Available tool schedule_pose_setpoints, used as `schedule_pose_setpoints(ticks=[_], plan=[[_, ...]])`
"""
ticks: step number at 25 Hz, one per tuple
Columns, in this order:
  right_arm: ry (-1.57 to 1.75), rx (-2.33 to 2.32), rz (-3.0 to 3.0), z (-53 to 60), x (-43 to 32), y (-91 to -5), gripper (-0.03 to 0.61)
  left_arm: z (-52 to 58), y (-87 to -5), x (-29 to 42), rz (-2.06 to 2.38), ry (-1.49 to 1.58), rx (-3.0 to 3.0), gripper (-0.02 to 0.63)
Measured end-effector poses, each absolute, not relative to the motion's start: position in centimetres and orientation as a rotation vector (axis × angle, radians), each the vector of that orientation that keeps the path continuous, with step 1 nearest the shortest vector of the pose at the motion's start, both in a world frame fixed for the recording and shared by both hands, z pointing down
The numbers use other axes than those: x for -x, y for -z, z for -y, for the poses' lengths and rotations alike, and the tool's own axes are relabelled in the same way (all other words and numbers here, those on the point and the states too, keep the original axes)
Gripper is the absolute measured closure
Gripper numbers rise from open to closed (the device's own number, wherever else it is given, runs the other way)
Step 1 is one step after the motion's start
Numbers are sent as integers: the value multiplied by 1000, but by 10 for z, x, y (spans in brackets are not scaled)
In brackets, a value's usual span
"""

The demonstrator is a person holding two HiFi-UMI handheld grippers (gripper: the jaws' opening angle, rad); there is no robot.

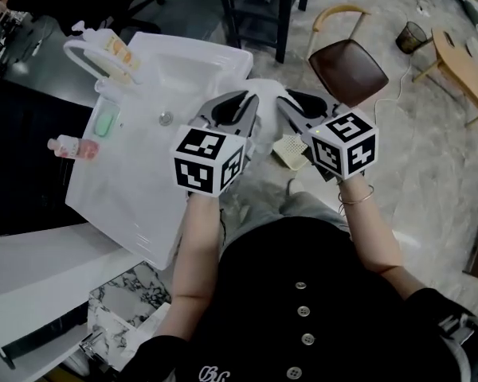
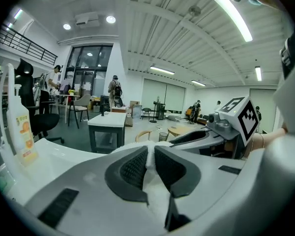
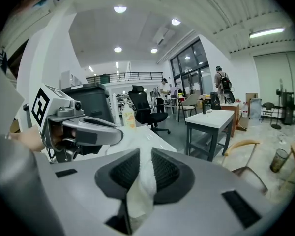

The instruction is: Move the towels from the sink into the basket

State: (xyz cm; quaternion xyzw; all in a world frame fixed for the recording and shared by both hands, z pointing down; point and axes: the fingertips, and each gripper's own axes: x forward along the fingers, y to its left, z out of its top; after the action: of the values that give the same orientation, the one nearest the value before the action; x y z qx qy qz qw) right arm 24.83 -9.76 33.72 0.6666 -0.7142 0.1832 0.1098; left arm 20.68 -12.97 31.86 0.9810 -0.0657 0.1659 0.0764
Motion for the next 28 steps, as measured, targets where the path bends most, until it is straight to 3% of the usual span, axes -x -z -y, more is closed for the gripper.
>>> schedule_pose_setpoints(ticks=[13, 28], plan=[[-561, -2112, 1997, 53, -338, -333, 510, 92, -313, -291, 51, -495, -2952, 569], [-802, -2125, 1871, -5, -390, -401, 509, 46, -393, -345, -68, -703, -2808, 571]])
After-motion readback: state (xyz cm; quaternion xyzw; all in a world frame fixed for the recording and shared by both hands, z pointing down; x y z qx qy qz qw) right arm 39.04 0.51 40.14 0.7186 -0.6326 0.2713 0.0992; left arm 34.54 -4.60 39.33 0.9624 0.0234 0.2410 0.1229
